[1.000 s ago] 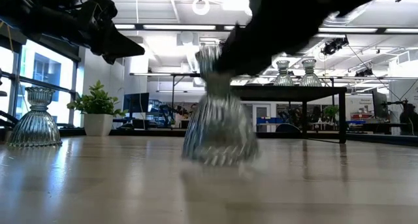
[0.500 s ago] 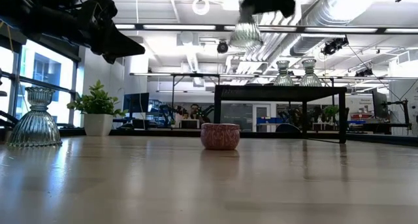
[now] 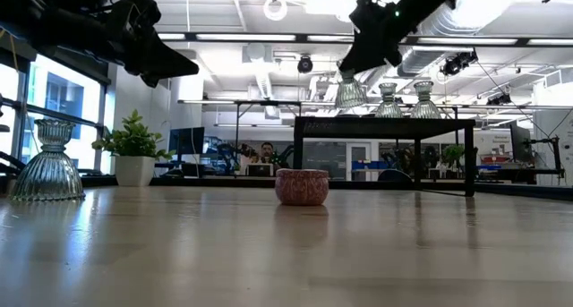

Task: Pick & Place candle stick holders
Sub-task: Put the green glass candle holder on the shelf

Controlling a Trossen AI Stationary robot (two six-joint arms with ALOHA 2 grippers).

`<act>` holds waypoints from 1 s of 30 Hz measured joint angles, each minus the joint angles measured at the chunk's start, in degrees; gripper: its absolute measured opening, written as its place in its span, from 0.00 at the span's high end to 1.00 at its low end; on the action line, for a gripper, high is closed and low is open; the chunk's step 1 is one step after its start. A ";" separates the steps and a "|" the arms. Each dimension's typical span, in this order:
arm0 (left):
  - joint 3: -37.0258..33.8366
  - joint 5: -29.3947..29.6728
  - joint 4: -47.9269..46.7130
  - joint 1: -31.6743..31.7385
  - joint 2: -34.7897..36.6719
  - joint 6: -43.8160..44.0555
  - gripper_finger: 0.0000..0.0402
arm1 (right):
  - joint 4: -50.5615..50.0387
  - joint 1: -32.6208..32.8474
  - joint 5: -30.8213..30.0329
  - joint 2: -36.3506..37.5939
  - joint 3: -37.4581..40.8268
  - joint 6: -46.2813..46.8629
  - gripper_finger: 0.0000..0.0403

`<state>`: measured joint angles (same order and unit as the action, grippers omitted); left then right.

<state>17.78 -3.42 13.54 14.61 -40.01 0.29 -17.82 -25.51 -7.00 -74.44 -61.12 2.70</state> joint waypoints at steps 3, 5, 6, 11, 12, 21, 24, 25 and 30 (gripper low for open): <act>0.00 0.00 0.00 0.00 0.00 -0.02 0.91 | 0.97 -2.64 1.78 -1.59 0.00 -0.05 0.67; 0.00 0.00 0.00 0.00 0.00 -0.02 0.91 | 1.97 -3.78 2.85 -2.83 0.00 -0.20 0.67; 0.00 0.00 0.00 -0.01 0.00 -0.02 0.91 | 2.22 -4.27 3.12 -3.46 0.00 -0.27 0.67; 0.00 -0.02 -0.02 -0.02 0.00 -0.02 0.91 | 2.69 -6.13 3.83 -5.13 0.02 -1.26 0.67; 0.00 -0.02 -0.02 0.00 -0.02 -0.01 0.91 | 2.64 -6.50 3.75 -5.13 0.02 -1.29 0.67; 0.00 -0.02 -0.04 0.00 0.00 -0.02 0.91 | 2.67 -7.92 3.56 -5.13 0.02 -1.24 0.66; 0.00 -0.03 -0.04 0.00 -0.01 -0.02 0.91 | 2.66 -7.90 3.60 -5.13 0.02 -1.23 0.66; 0.00 -0.02 -0.04 0.00 -0.01 -0.02 0.91 | 2.67 -7.90 3.60 -5.13 0.02 -1.18 0.66; 0.00 -0.02 -0.04 0.00 -0.02 0.00 0.91 | 2.64 -7.92 2.82 -5.13 0.02 -1.20 0.63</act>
<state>17.78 -3.44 13.51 14.61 -40.03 0.29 -15.18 -33.43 -4.17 -79.57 -61.10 1.50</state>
